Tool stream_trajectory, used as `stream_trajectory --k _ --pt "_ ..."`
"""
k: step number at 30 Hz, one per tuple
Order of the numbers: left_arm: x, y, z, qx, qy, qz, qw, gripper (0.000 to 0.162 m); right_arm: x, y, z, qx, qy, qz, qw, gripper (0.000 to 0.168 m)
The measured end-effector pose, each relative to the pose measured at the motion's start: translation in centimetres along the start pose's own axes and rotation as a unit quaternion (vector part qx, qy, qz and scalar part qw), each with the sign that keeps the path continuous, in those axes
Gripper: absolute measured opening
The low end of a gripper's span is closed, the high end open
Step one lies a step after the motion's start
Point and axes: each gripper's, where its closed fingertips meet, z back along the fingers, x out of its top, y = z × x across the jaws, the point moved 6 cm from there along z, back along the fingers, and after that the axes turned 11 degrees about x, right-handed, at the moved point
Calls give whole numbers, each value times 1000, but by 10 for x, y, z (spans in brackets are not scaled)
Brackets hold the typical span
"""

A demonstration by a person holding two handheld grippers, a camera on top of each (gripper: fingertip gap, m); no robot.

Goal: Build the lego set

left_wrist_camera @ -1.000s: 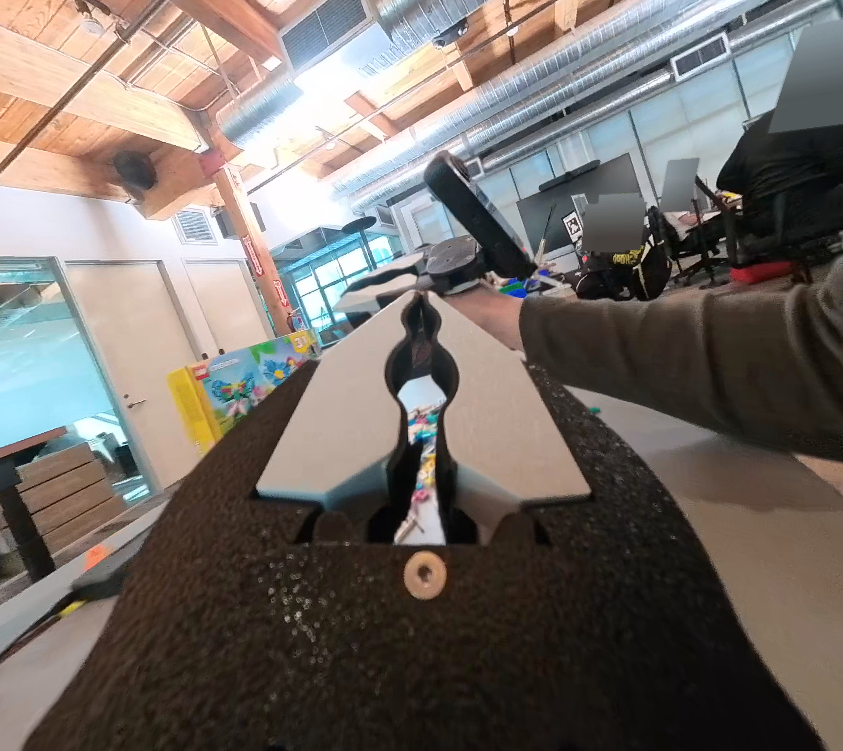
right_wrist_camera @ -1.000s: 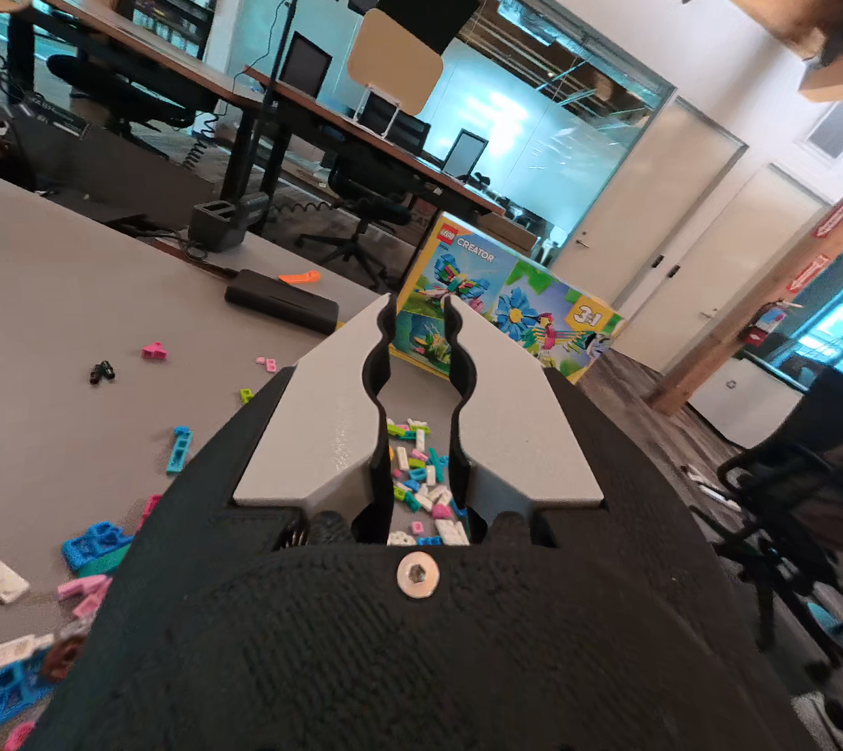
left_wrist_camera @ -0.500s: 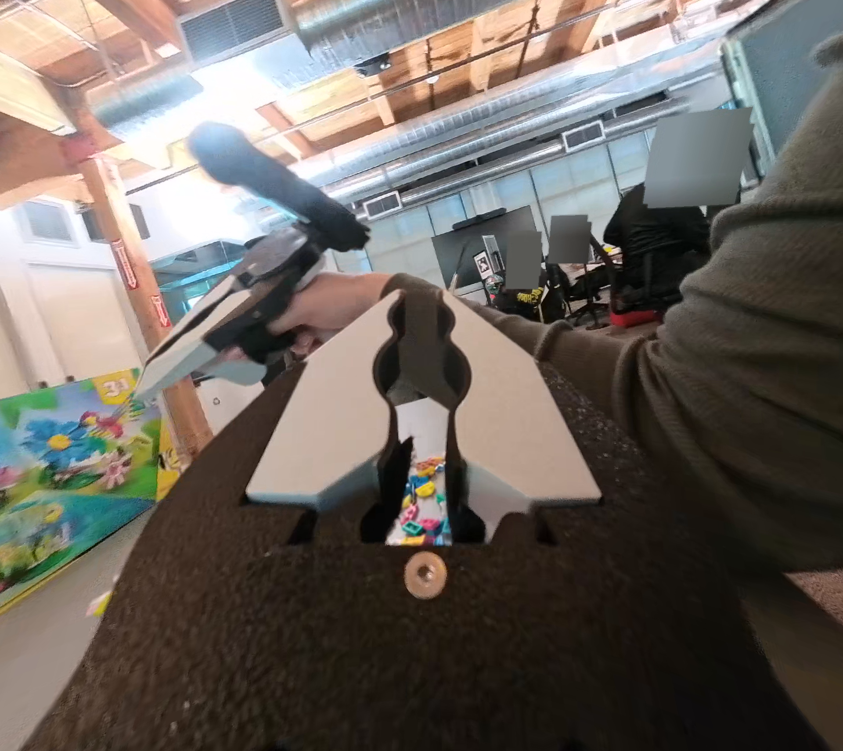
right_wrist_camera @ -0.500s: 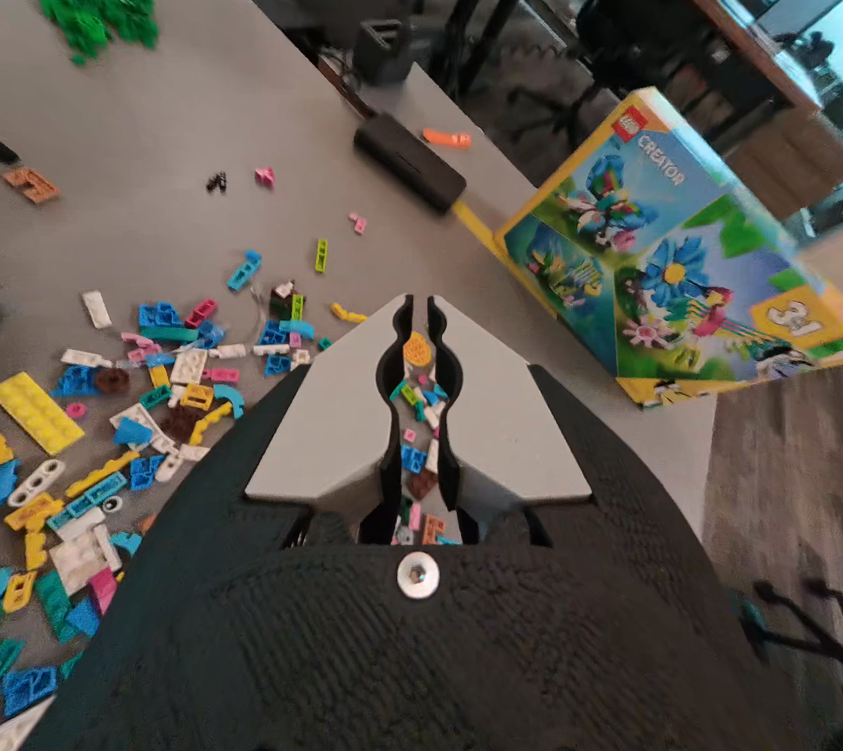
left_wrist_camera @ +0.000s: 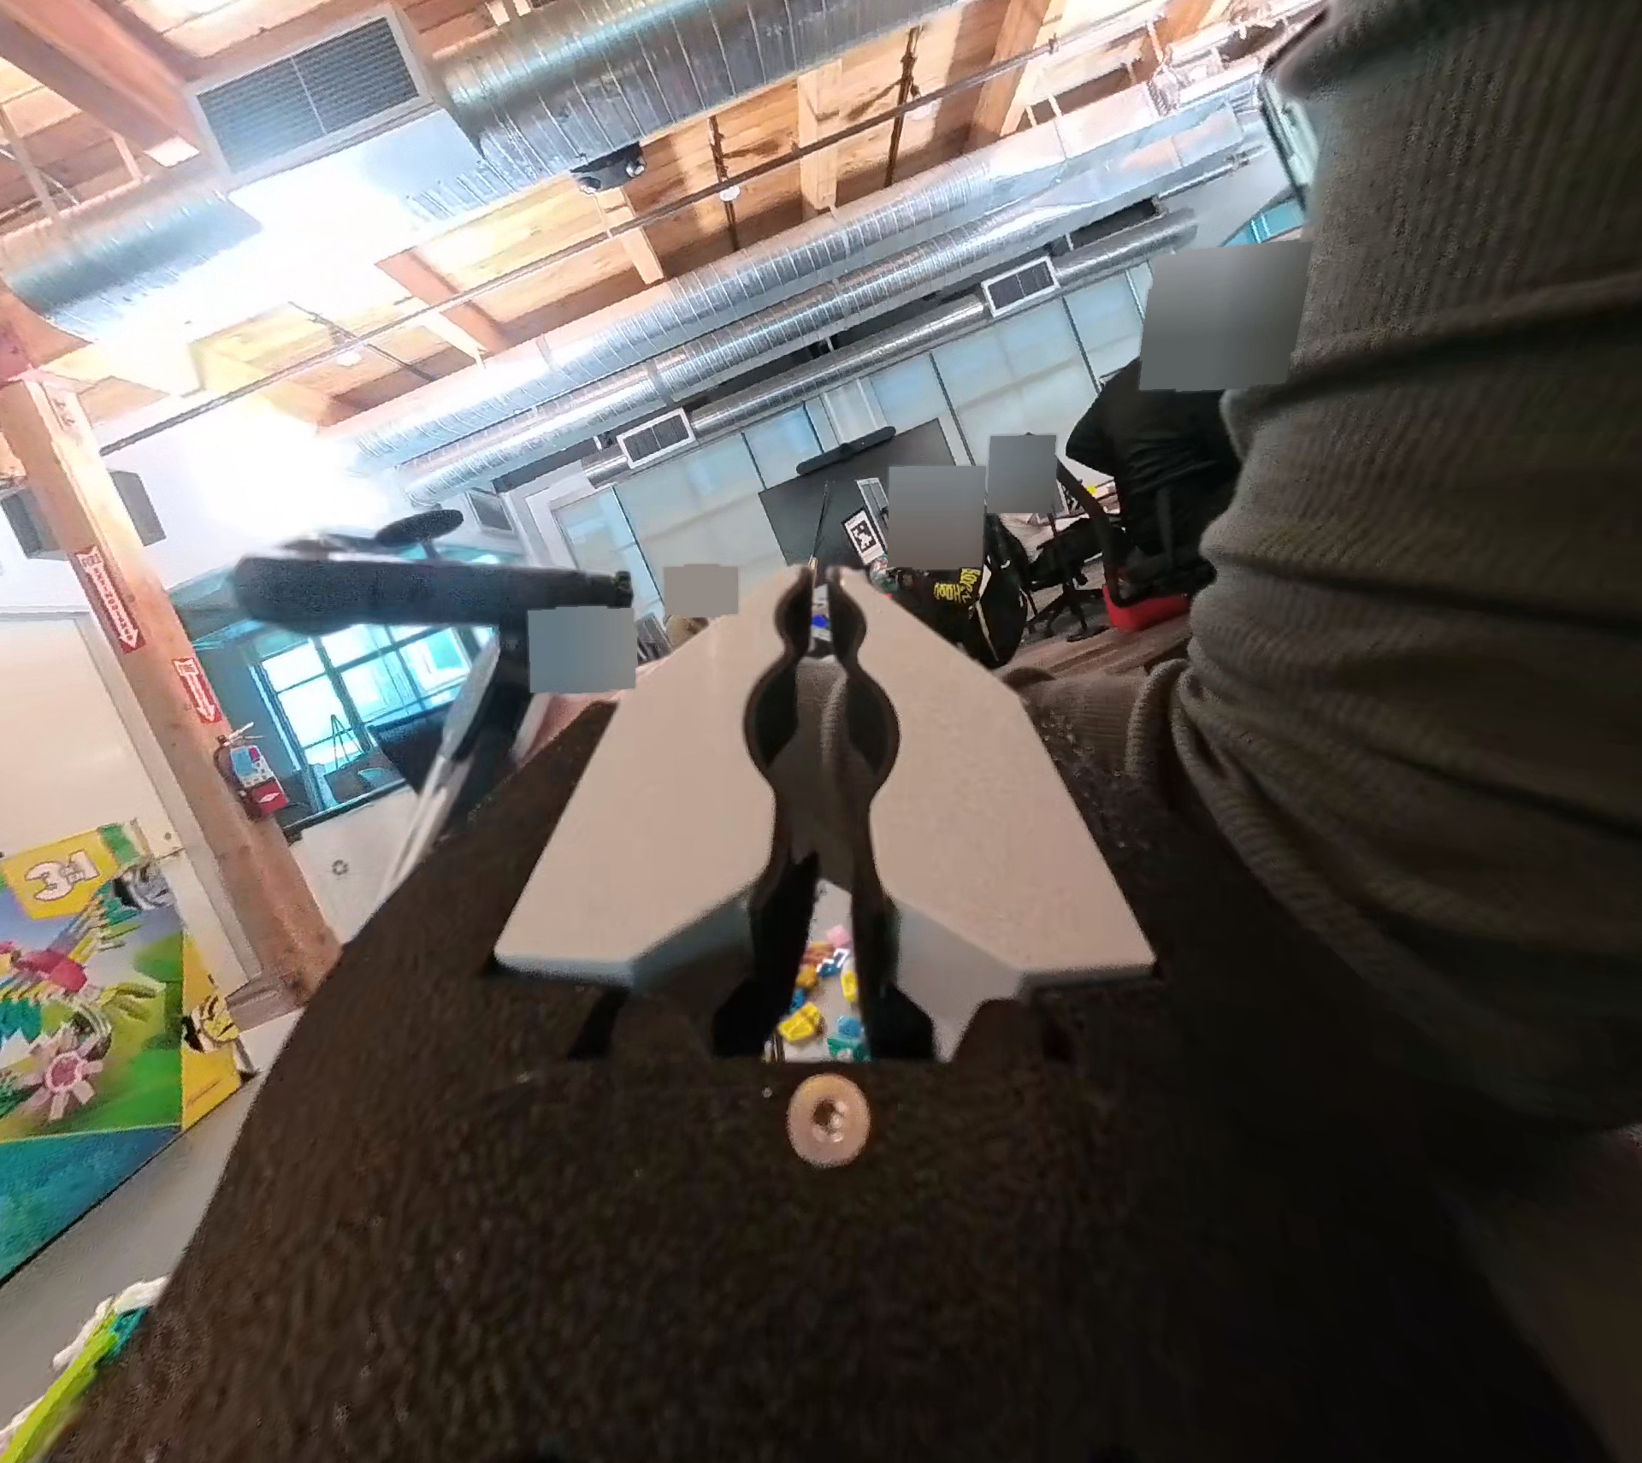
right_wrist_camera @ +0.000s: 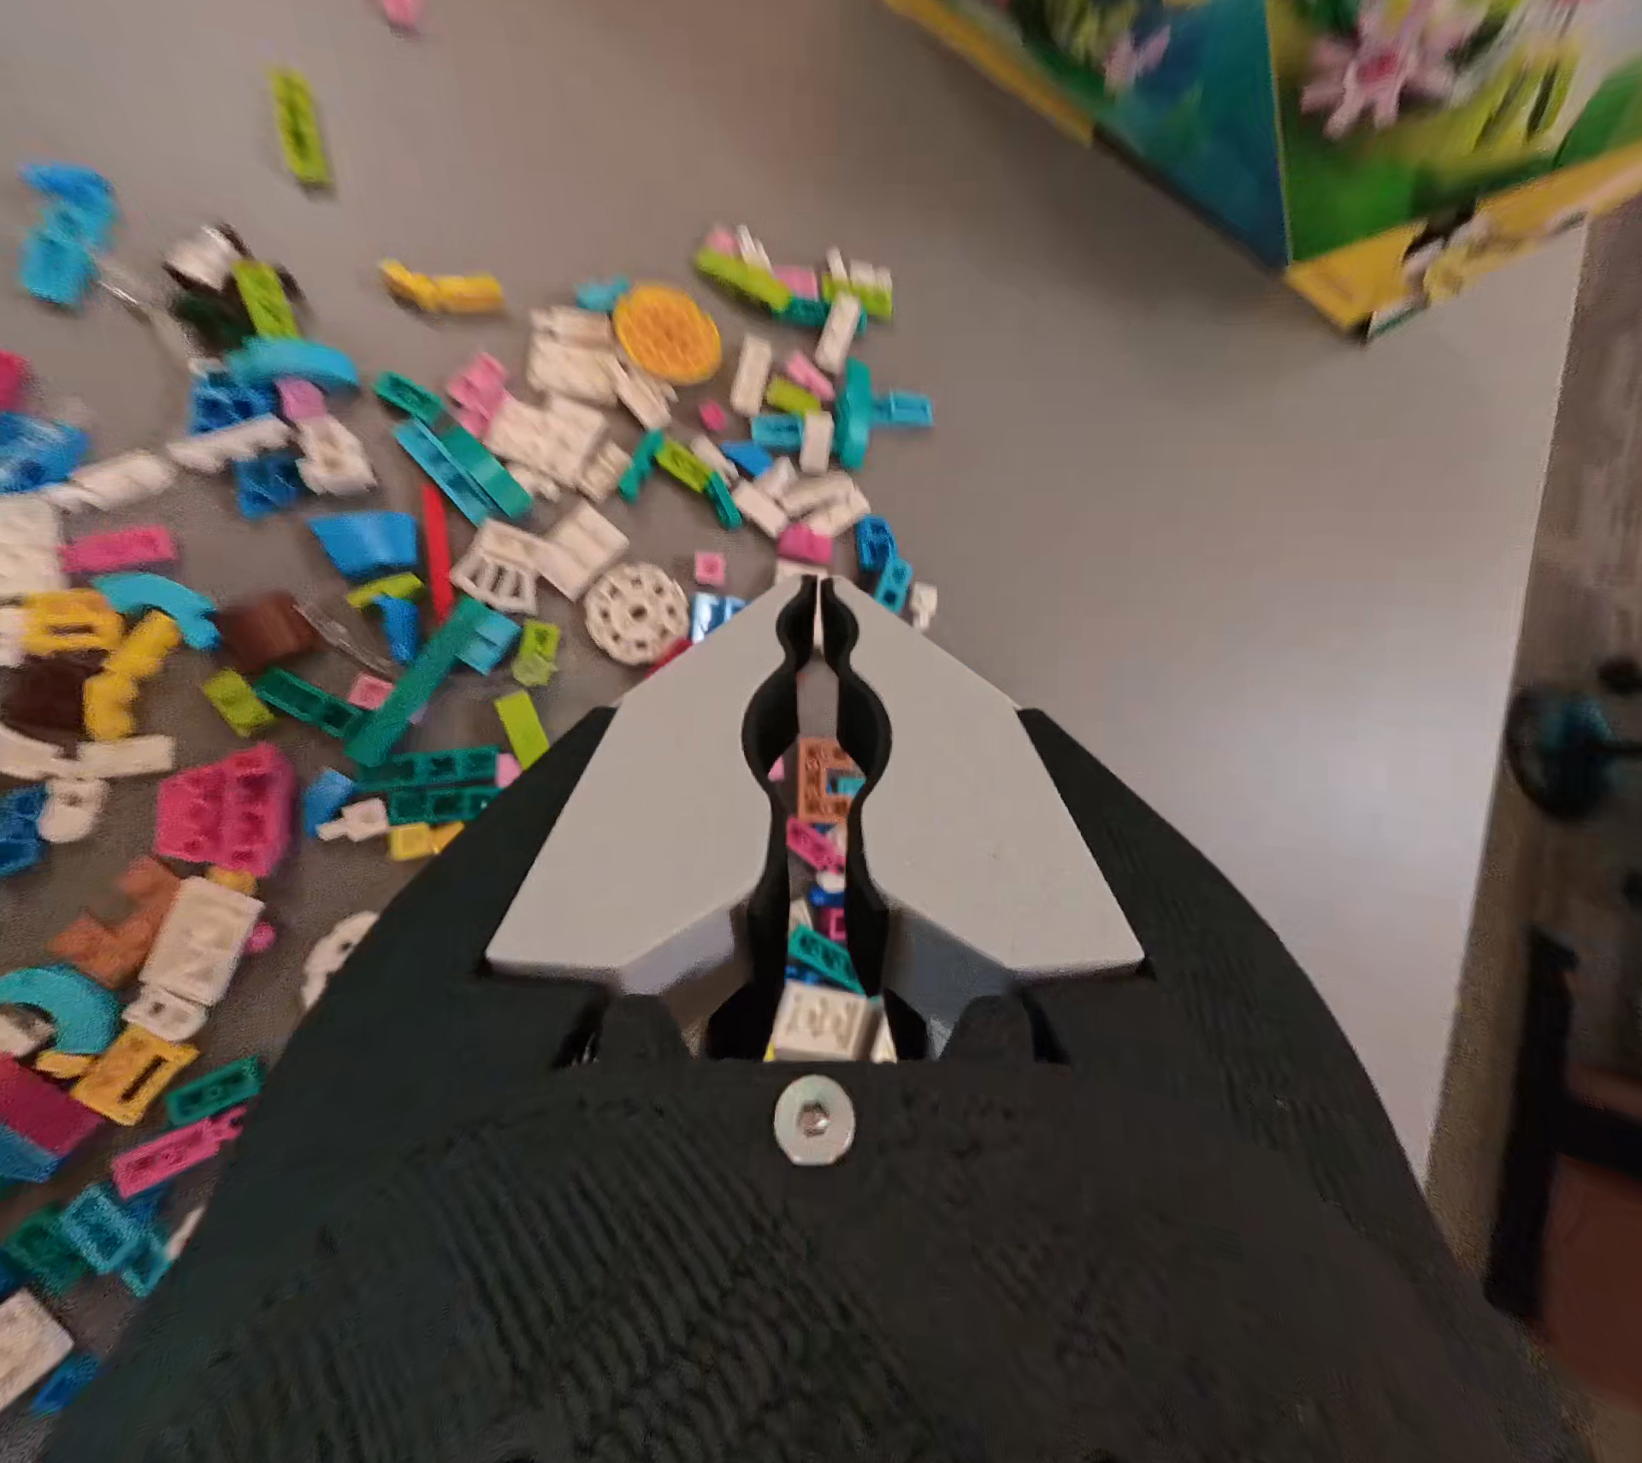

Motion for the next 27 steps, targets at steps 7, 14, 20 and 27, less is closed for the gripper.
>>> stream_trajectory --k 7,14,20,27 --pt "-7 19 0 41 18 49 998 0 -13 -6 -17 -18 43 -14 999 3" --pt "-6 16 0 34 15 48 998 0 -13 -9 -17 -35 39 -16 998 6" --pt "-7 16 0 33 16 46 998 0 -7 -8 -12 -74 55 26 995 7" --pt "-7 14 0 26 17 38 999 0 12 1 -7 -46 -11 20 999 3"
